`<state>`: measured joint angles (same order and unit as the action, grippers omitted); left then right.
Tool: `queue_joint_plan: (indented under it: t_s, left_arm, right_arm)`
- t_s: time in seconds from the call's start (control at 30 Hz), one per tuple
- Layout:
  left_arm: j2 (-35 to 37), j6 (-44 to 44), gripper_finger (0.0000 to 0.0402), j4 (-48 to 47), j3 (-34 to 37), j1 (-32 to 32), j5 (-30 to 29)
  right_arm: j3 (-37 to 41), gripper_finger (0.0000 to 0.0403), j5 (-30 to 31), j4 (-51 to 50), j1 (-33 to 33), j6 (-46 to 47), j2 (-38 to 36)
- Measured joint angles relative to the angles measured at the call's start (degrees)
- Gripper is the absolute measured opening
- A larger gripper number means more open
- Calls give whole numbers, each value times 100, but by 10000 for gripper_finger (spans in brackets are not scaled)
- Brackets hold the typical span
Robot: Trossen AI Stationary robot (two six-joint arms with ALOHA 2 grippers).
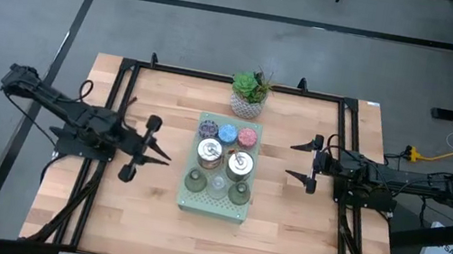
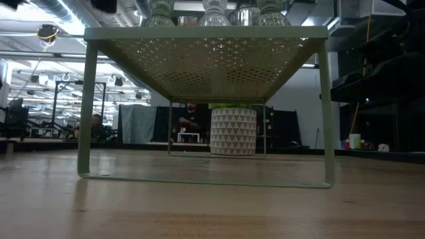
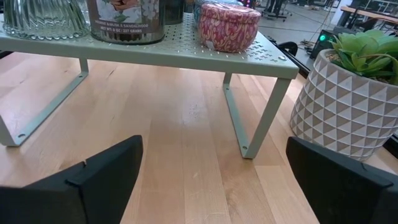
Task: Pick & Place candle stick holders
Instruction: Return to Home Position
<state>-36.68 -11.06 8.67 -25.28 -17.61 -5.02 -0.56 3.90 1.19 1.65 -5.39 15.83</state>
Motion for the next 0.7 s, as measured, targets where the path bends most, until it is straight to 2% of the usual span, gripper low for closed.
queue_joint_plan:
  t_s: [0.4, 0.57, 0.7]
  left_arm:
    - [1922, 492, 27, 1490, 2100, 564, -146]
    - [2580, 491, 27, 1542, 2478, 769, -173]
    - [3064, 427, 24, 1225, 2476, 879, -374]
  right_arm:
    - [-2, 399, 0, 0, -1, 0, -1]
    - [0, 399, 0, 0, 1, 0, -1]
    - [0, 399, 0, -2, 1, 0, -1]
